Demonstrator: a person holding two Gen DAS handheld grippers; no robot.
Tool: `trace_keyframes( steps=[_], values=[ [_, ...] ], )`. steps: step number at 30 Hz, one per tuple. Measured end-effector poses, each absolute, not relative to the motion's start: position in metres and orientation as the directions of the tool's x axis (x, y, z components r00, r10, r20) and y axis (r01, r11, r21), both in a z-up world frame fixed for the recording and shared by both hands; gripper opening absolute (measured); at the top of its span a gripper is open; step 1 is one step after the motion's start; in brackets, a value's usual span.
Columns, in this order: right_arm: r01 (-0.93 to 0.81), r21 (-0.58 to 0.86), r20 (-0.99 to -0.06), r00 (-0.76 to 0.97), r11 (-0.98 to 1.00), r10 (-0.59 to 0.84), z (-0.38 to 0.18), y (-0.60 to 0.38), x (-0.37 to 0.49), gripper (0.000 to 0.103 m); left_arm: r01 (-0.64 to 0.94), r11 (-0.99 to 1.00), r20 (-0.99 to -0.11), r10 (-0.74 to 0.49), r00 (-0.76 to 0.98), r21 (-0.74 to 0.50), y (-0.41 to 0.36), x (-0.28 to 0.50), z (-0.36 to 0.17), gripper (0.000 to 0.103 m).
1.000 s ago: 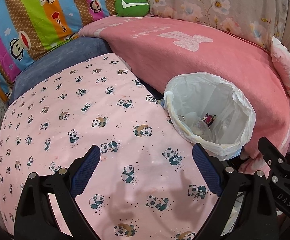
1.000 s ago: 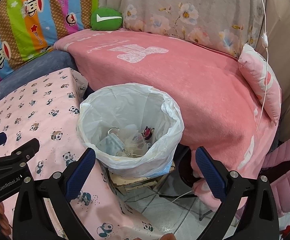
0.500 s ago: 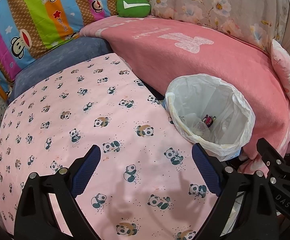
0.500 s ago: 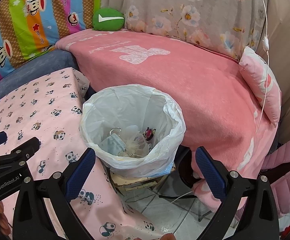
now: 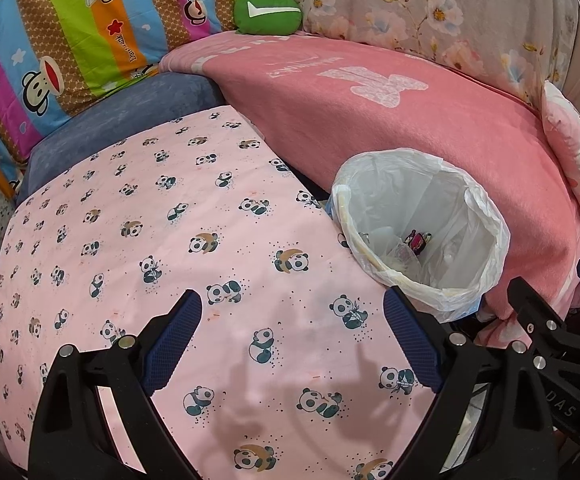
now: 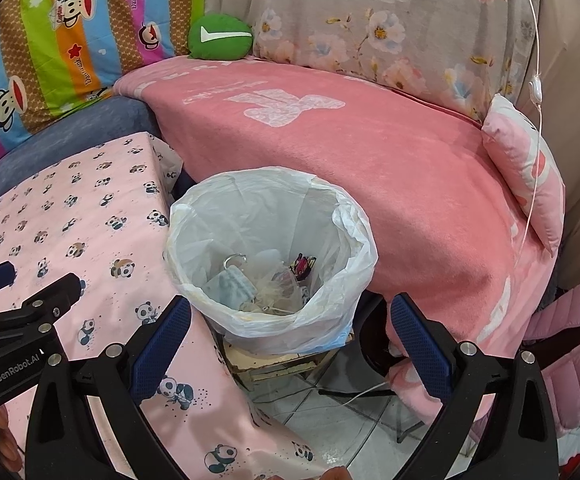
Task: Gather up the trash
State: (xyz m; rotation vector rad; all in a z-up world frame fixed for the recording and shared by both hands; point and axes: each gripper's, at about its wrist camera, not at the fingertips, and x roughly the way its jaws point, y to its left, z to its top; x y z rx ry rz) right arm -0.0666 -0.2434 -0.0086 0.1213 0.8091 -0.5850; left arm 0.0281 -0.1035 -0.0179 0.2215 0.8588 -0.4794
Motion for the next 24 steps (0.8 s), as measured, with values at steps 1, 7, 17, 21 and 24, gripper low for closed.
trace_keyframes(
  steps=[1, 7, 17, 21, 24],
  values=[
    [0.535, -0.116, -0.712, 0.542, 0.837, -0.446, -0.0089, -0.2432, -0.0662, 0.096, 0.490, 0.872, -0.769, -0.315, 0.556, -0.003, -0.1037, 0.0281, -0.0178, 0.088],
    [0.534, -0.116, -0.714, 0.541, 0.838, -0.443, -0.0091, -0.2440, -0.0653, 0.096, 0.494, 0.870, -0.770, -0.319, 0.553, -0.005, -0.1043, 0.0281, -0.0181, 0.088],
    [0.536, -0.112, -0.717, 0.539, 0.837, -0.441, -0.0125, -0.2474, -0.0639, 0.096, 0.499, 0.866, -0.774, -0.320, 0.546, -0.006, -0.1070, 0.0285, -0.0208, 0.087],
    [0.537, -0.111, -0.718, 0.538, 0.836, -0.441, -0.0132, -0.2493, -0.0645, 0.096, 0.508, 0.861, -0.779, -0.327, 0.534, -0.013, -0.1097, 0.0290, -0.0221, 0.087],
    [0.540, -0.107, -0.718, 0.539, 0.835, -0.441, -0.0136, -0.2524, -0.0659, 0.096, 0.516, 0.857, -0.782, -0.332, 0.527, -0.016, -0.1126, 0.0286, -0.0235, 0.087]
  ],
)
